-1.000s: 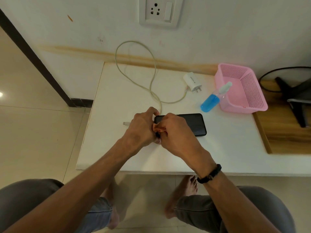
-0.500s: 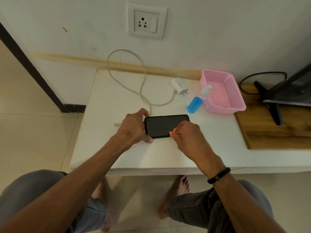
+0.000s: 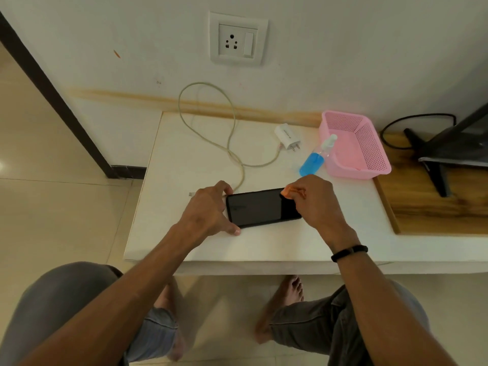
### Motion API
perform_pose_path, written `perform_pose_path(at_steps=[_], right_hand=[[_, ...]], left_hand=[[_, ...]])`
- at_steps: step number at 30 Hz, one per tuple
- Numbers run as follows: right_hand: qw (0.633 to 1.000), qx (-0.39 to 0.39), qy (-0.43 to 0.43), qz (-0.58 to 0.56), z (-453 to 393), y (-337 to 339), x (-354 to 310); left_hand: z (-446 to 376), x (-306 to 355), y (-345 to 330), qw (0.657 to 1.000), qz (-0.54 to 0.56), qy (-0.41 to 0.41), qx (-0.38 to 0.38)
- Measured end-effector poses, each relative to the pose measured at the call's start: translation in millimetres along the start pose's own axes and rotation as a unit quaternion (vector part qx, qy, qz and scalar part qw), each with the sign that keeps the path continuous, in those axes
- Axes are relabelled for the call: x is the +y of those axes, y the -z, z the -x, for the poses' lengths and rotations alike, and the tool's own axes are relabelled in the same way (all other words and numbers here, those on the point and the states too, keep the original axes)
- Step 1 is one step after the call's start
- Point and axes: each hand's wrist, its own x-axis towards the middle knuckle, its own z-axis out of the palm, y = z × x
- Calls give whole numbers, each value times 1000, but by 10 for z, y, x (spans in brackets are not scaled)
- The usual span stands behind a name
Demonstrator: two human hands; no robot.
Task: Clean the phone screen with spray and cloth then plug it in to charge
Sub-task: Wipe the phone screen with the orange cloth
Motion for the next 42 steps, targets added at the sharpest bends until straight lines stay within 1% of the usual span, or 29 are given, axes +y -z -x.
perform_pose_path(at_steps=[4,8,12,15,17,20,24,26,28,29,31,32,33,34,35,37,39,40,42], right_hand=[[999,-18,0,48,28,-136,2],[997,-26,-25,63,237,-117,-9],[993,8,-109,47,529,-174,-79],[989,32,-134,54,640,-259,-267],[989,34,-122,70,682,-320,-409],[991,15,-81,104,736,-442,-635],[995,-13,-39,92,753,-669,-982],[998,-36,-32,43,701,-745,-1102],[994,-69,-57,-68,612,-712,-1146],[985,-78,-83,-132,565,-639,-1136],[941,-86,-155,-289,508,-428,-1077],[922,-72,-173,-339,470,-325,-996],[915,-47,-179,-358,425,-226,-903],[922,-17,-180,-344,380,-135,-800],[935,16,-181,-303,335,-54,-690],[965,69,-175,-185,248,67,-495],[980,81,-164,-78,184,85,-371],[982,76,-164,-50,164,46,-338],[983,63,-167,-31,147,-76,-346]], left_hand=[[40,-16,16,1000,-4,11,13],[87,26,49,998,-55,19,14],[134,44,25,998,-63,6,28],[150,49,25,998,-52,1,31],[162,41,24,999,-44,-1,29],[151,10,15,999,-33,0,32],[110,-42,-22,998,-39,-10,41],[102,-59,-48,997,-52,-27,60],[101,-69,-56,995,-60,-33,68],[102,-77,-54,996,-56,-31,62],[96,-90,-47,998,-43,-27,47],[93,-95,-49,998,-40,-28,44],[91,-101,-53,998,-38,-28,44],[87,-110,-62,998,-35,-27,42],[79,-116,-69,998,-33,-26,39],[58,-120,-79,998,-38,-25,35],[53,-115,-82,998,-42,-21,31],[55,-108,-84,998,-43,-19,30],[63,-99,-92,998,-43,-19,28]])
